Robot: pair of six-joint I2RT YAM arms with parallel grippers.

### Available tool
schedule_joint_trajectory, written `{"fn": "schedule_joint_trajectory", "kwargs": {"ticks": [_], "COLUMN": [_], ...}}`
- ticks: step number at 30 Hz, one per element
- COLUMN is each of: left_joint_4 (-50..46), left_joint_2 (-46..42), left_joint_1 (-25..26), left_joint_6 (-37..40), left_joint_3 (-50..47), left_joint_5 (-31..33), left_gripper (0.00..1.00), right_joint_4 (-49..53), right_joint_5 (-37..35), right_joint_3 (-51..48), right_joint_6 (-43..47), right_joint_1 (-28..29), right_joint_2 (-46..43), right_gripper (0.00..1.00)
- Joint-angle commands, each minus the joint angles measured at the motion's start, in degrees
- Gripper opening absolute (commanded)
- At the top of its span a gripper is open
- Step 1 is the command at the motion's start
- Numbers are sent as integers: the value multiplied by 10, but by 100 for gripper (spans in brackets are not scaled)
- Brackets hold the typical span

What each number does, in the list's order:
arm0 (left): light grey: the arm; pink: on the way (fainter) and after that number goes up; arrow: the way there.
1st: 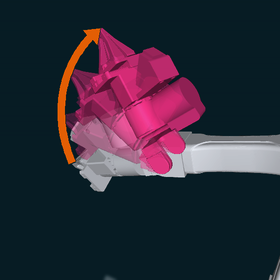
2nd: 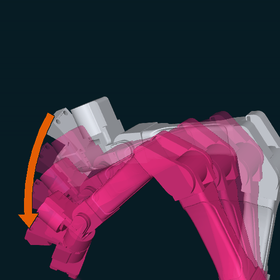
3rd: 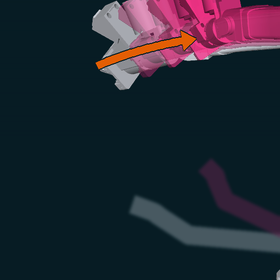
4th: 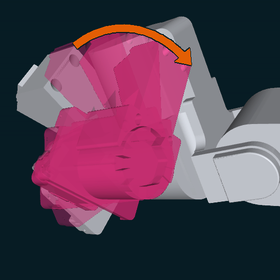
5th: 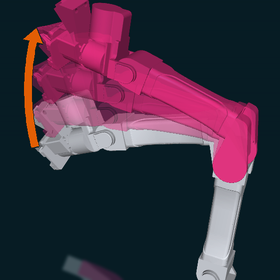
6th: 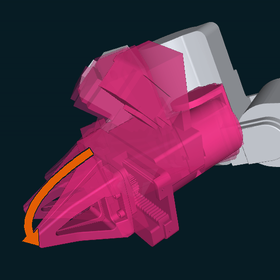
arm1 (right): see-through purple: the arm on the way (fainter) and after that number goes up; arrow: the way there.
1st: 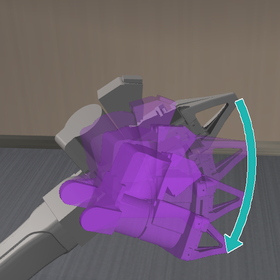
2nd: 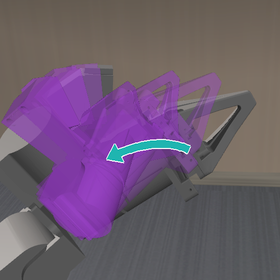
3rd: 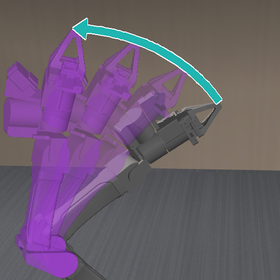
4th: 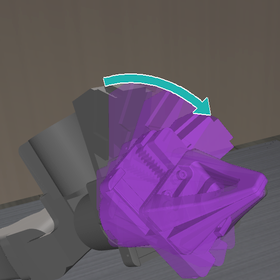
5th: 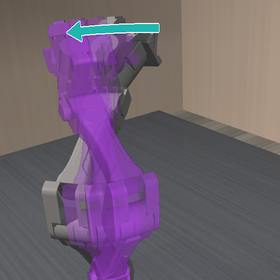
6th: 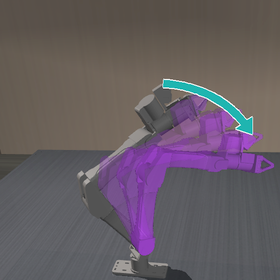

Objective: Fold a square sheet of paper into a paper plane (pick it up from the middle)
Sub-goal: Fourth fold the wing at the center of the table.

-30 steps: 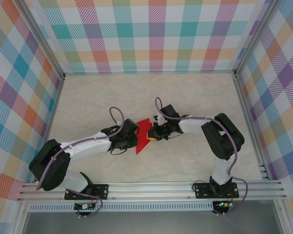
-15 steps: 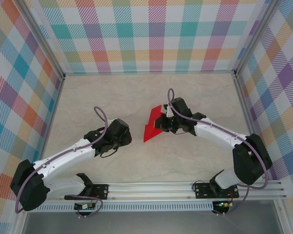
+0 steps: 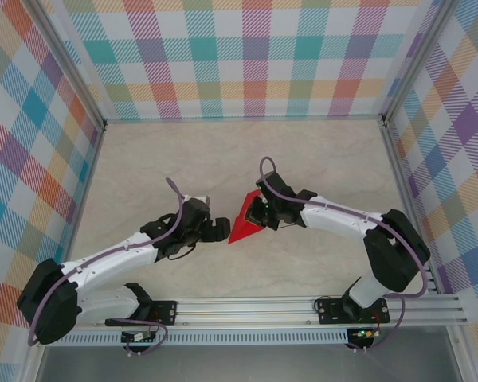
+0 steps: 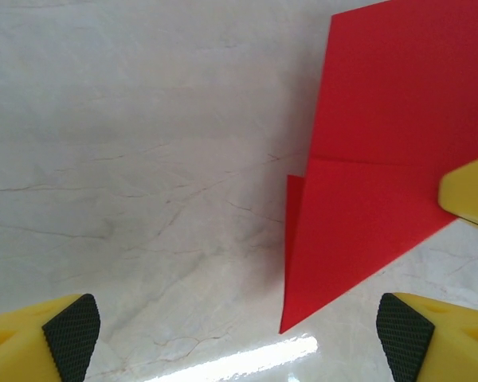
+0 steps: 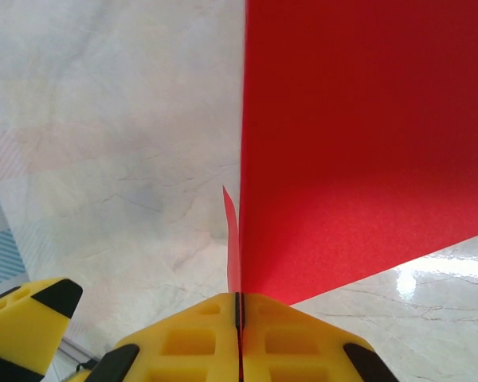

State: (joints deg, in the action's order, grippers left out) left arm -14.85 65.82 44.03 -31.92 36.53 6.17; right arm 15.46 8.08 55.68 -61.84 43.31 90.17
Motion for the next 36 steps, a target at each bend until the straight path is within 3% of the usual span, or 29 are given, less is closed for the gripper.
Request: {"fn": "schedule_joint_trajectory", "kwargs": {"ticks": [1,10,15,31,36], "left_joint_4": [85,180,216,414,434], "left_joint_2": [13,60,85,149,151], "left_joint_1": [5,17,25,27,26], "left_joint_6": [57,107,170,280,289], "left_joint_3": [-13,-46,-53,-121,-134], "left_joint_5": [-32,-72,-85,-101,-102], "left_gripper": [94,90,73,44,32], "right_joint_4": [-30,9,42,60,60], "right_joint_5": [10,35,29,54,62], "right_joint_3": [7,28,42,71,69], "right_joint_6": [-49,-86,-99,-115,-113], "right_joint_1": [2,1,1,-5,-8], "right_joint_2": [14,38,41,54,57], "right_gripper": [7,7,7,7,7]}}
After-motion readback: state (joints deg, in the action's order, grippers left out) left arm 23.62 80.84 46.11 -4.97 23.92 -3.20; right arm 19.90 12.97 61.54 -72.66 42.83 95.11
